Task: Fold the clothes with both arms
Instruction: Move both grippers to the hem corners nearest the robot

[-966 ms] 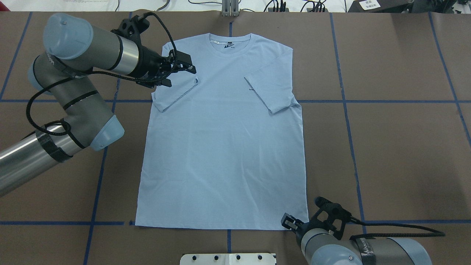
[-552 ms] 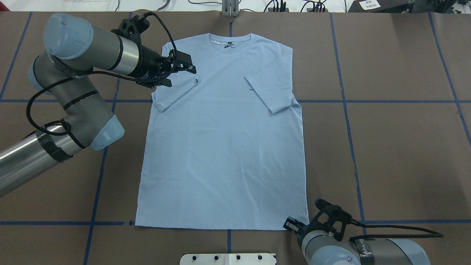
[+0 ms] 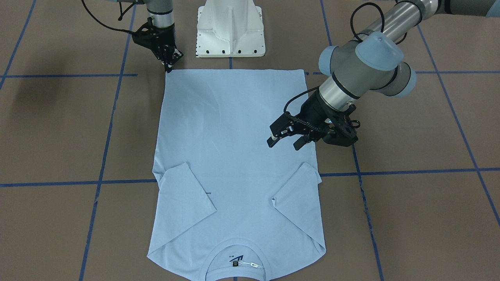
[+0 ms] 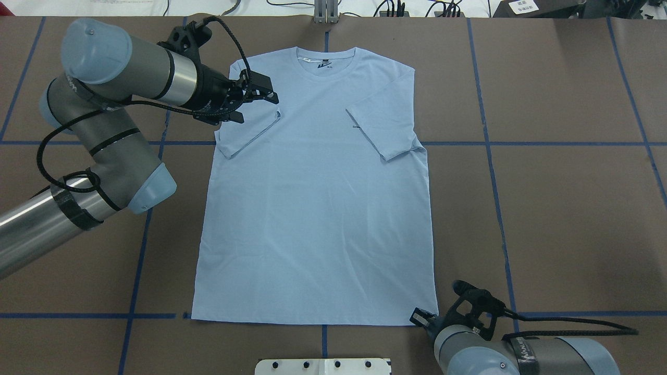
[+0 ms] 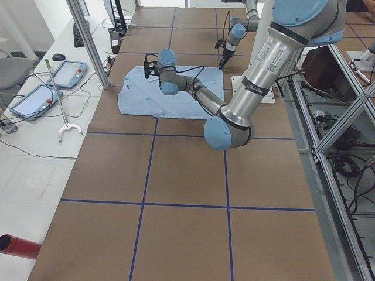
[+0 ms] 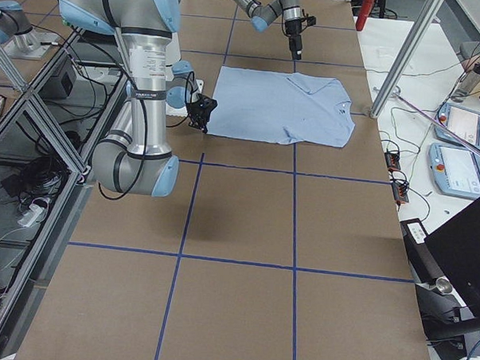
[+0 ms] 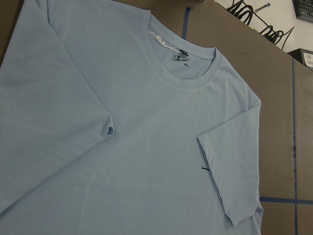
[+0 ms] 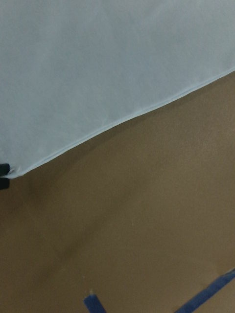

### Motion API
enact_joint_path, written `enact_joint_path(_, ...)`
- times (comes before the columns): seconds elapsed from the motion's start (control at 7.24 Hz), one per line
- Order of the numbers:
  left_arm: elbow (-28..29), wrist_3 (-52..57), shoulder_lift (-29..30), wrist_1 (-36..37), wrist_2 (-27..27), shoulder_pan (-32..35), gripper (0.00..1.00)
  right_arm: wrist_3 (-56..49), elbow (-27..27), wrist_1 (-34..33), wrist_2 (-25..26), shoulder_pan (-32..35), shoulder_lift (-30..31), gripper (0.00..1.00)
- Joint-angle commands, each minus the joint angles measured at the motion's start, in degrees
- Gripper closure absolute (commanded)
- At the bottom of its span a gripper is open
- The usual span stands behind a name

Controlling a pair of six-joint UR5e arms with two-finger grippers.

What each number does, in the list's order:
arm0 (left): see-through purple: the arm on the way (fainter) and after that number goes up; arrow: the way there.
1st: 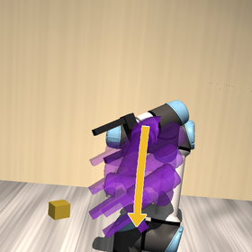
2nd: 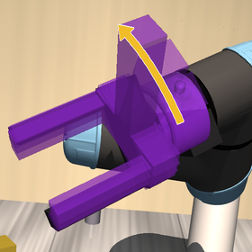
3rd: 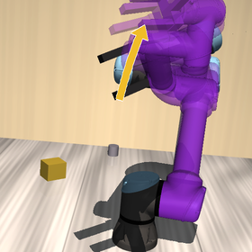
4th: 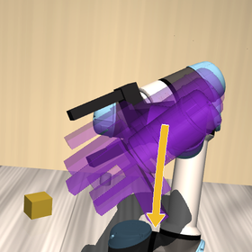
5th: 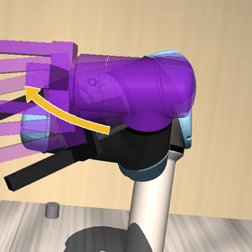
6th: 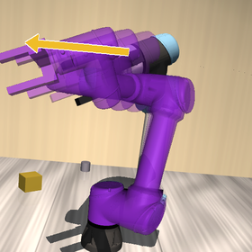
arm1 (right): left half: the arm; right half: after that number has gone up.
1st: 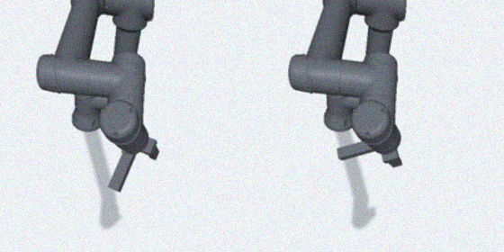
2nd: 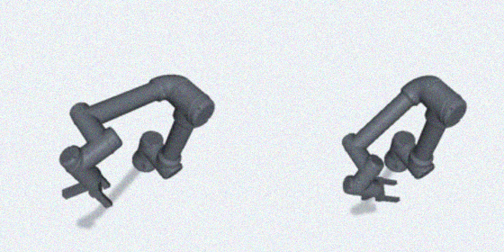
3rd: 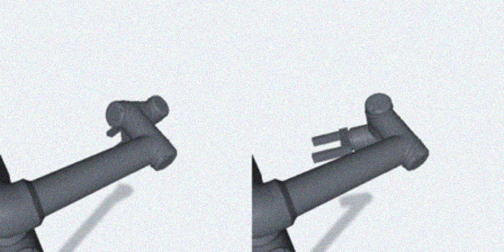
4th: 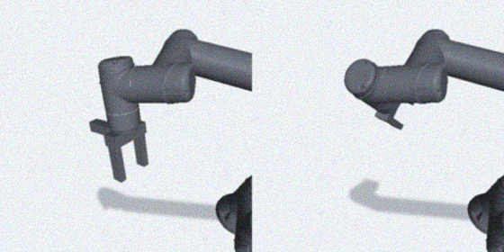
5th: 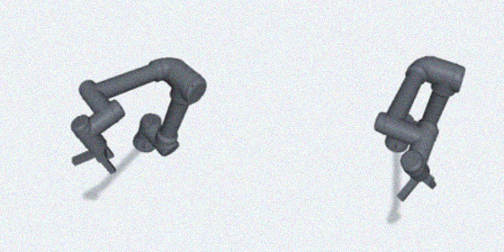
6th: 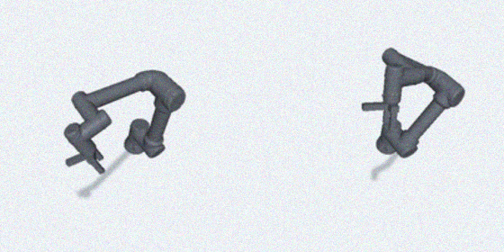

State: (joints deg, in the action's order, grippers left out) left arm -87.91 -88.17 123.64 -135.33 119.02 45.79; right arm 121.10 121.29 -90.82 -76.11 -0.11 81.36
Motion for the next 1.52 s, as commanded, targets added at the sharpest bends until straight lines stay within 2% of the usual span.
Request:
enact_joint_path(0.0, -8.3, -5.9, -5.5, 5.1, -5.4, -6.5, 0.01, -0.2, 3.1, -0.4, 0.0, 0.2, -0.5, 1.0)
enact_joint_path(0.14, -16.1, -6.0, -11.1, 13.6, -13.5, -12.7, 0.01, -0.5, 3.2, -0.3, -0.1, 1.2, -0.6, 1.0)
enact_joint_path(0.28, -21.9, -7.7, -13.7, 23.1, -16.9, -17.4, 0.01, -0.8, 3.2, -0.3, -0.1, 1.5, -0.7, 1.0)
enact_joint_path(0.41, -25.3, -12.8, -15.7, 28.5, -17.4, -20.4, 0.07, -1.0, 3.1, -0.3, -0.2, 1.5, -0.8, 1.0)
enact_joint_path(0.55, -29.9, -13.7, -22.6, 28.9, -17.8, -24.6, 0.09, -1.0, 3.1, -0.3, -0.2, 1.5, -0.8, 1.0)
enact_joint_path(0.69, -32.1, -14.6, -27.6, 29.0, -17.9, -26.3, 0.1, -1.1, 3.1, -0.3, -0.2, 1.6, -1.2, 1.0)
enact_joint_path(0.83, -32.0, -20.8, -28.9, 29.0, -18.1, -29.4, 0.14, -1.1, 3.1, -0.3, -0.1, 1.7, -1.2, 1.0)
enact_joint_path(1.24, -29.4, -22.3, -28.6, 28.9, -18.6, -32.9, 0.2, -1.4, 3.2, -0.3, 0.0, 1.7, -1.2, 1.0)
enact_joint_path(1.38, -29.2, -22.4, -28.5, 28.8, -18.6, -33.1, 0.26, -1.4, 3.1, -0.3, 0.0, 1.7, -1.2, 1.0)
